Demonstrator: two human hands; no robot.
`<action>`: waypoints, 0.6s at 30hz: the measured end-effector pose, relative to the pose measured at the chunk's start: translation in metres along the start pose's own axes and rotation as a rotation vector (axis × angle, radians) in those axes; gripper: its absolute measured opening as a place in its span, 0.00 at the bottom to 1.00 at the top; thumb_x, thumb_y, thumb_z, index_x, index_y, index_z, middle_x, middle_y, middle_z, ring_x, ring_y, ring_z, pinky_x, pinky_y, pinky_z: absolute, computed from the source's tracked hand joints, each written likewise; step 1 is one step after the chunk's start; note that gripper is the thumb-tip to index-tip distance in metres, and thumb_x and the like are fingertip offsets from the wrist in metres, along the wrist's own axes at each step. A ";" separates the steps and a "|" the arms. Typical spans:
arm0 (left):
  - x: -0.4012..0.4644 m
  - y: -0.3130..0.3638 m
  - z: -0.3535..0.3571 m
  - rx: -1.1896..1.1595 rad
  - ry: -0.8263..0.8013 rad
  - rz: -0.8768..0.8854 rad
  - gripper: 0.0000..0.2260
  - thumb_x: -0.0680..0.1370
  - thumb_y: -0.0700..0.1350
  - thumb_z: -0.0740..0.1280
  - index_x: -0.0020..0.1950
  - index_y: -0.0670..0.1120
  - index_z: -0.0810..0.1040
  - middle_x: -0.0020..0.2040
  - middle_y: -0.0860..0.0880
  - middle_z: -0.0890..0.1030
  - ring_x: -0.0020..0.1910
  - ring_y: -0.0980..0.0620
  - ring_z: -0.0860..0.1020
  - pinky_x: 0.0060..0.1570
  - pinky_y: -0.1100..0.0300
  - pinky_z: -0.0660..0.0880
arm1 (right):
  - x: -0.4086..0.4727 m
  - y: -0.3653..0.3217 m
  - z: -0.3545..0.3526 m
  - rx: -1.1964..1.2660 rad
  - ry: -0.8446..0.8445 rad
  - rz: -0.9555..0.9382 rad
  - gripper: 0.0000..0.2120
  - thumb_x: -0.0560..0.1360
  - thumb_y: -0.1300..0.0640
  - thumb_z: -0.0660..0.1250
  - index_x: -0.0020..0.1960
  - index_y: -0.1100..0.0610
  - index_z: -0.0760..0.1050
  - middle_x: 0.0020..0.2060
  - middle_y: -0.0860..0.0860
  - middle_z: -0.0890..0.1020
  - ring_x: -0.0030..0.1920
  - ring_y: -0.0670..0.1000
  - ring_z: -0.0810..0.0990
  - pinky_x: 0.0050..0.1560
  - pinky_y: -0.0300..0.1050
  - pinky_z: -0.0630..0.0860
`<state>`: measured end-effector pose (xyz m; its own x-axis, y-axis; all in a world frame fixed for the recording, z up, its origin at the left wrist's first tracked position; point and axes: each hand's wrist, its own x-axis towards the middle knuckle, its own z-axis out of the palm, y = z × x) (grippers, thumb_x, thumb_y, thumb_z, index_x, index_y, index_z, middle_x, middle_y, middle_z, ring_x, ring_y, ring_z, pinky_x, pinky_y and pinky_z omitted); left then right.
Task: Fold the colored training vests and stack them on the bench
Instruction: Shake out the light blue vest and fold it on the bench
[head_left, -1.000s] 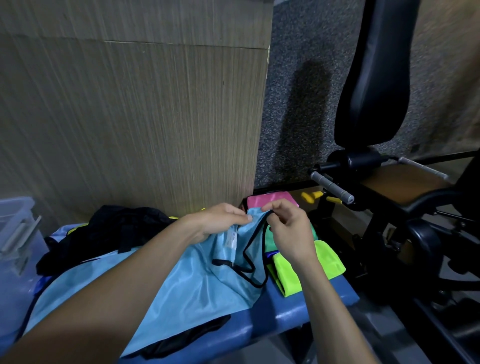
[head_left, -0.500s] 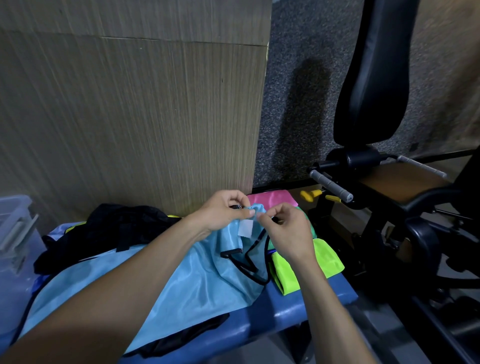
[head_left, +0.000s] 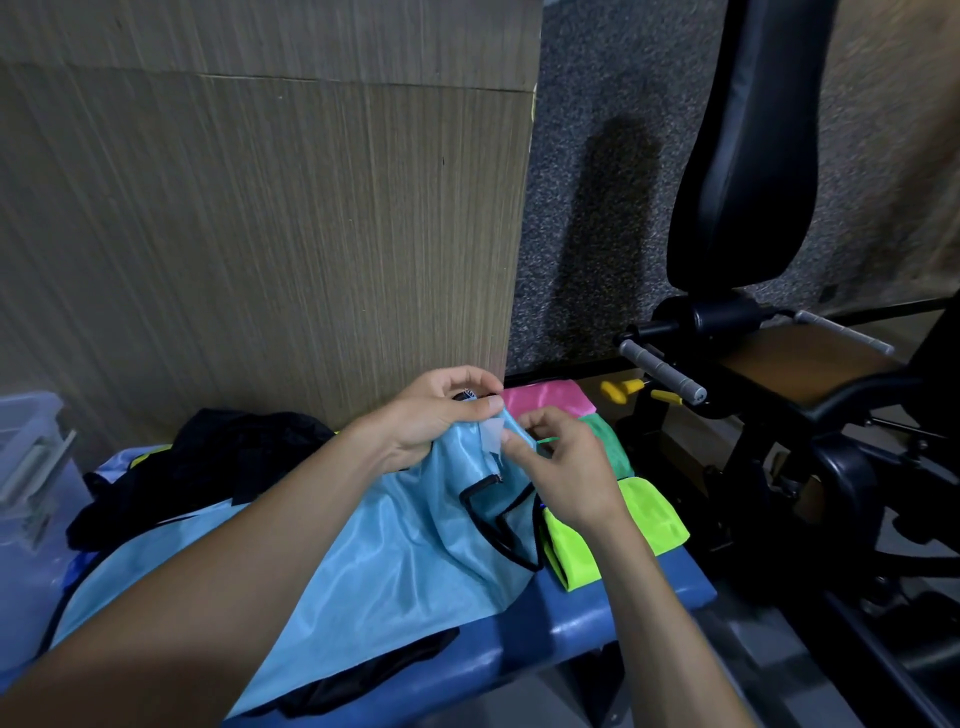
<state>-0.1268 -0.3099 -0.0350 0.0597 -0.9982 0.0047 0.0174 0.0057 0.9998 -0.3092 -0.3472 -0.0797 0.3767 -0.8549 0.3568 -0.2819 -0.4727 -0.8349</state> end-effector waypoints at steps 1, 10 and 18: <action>-0.001 -0.001 0.002 0.012 -0.016 0.011 0.07 0.75 0.36 0.74 0.50 0.45 0.81 0.43 0.49 0.81 0.40 0.54 0.79 0.47 0.60 0.78 | 0.000 -0.001 0.002 0.010 -0.016 -0.003 0.08 0.75 0.49 0.74 0.42 0.50 0.78 0.35 0.47 0.82 0.33 0.48 0.77 0.38 0.47 0.74; -0.007 -0.003 -0.007 0.470 0.024 0.138 0.11 0.79 0.41 0.72 0.61 0.48 0.82 0.54 0.51 0.86 0.59 0.56 0.81 0.66 0.60 0.73 | 0.005 0.002 0.003 -0.016 0.153 -0.009 0.14 0.80 0.53 0.67 0.36 0.53 0.74 0.28 0.45 0.76 0.30 0.43 0.71 0.35 0.44 0.67; -0.015 0.014 -0.005 0.577 -0.015 0.278 0.05 0.74 0.39 0.77 0.49 0.45 0.85 0.46 0.53 0.86 0.46 0.58 0.83 0.51 0.61 0.77 | 0.006 0.000 0.000 0.114 0.132 0.043 0.11 0.81 0.56 0.67 0.39 0.53 0.79 0.30 0.45 0.81 0.32 0.42 0.74 0.38 0.46 0.72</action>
<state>-0.1224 -0.2941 -0.0213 -0.0292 -0.9648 0.2614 -0.5373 0.2357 0.8098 -0.3068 -0.3522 -0.0781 0.2449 -0.8982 0.3651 -0.1912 -0.4139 -0.8900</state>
